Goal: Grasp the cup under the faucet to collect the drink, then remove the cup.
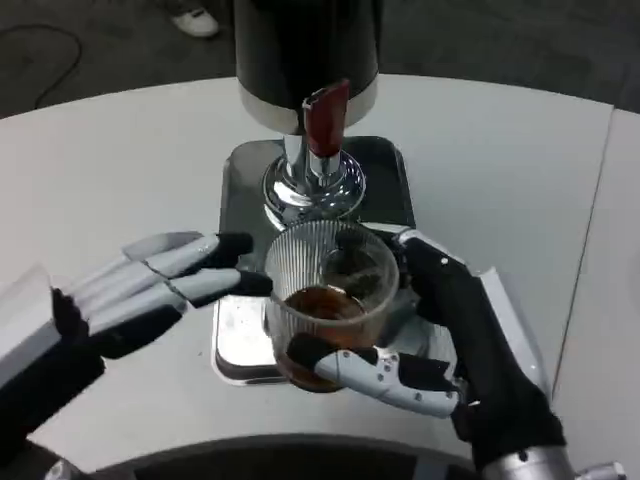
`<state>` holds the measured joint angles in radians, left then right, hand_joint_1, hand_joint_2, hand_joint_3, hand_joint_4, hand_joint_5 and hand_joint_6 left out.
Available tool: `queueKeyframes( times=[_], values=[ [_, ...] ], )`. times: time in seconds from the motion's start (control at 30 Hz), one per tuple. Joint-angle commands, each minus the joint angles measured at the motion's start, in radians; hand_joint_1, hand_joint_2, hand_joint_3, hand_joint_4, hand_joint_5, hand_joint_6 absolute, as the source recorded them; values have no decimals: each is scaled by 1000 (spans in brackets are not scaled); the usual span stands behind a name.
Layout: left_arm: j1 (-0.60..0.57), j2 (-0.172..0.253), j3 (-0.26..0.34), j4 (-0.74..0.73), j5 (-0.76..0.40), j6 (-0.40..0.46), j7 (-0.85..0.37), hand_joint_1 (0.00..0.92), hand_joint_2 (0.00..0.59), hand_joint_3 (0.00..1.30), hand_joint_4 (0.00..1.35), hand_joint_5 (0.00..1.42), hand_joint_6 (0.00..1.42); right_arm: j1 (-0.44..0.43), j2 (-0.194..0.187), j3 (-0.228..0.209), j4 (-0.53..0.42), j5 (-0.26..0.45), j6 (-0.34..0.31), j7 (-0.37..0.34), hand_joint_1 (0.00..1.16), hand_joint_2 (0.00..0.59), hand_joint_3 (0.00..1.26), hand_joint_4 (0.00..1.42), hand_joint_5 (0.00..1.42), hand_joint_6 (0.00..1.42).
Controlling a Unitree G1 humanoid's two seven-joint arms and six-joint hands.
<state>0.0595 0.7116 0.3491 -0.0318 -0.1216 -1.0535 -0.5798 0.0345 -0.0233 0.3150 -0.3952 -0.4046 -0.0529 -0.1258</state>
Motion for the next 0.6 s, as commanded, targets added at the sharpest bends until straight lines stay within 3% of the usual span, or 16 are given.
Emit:
queueKeyframes(
  times=[0.03, 0.23, 0.6],
  values=[
    [29, 21, -24, -28, 2, -49, 7, 0, 86, 203, 28, 114, 67, 52, -17, -31, -110, 21, 5, 39, 894, 131, 725, 804, 975, 917],
    [79, 37, -20, -35, -15, -113, 11, 0, 89, 185, 3, 88, 44, 162, -85, -119, -284, 79, 50, 146, 894, 132, 722, 804, 975, 918],
    [145, 68, -16, -56, -38, -153, 17, 0, 92, 172, 0, 76, 29, 275, -109, -161, -425, 121, 88, 218, 894, 135, 720, 804, 975, 924]
  ],
)
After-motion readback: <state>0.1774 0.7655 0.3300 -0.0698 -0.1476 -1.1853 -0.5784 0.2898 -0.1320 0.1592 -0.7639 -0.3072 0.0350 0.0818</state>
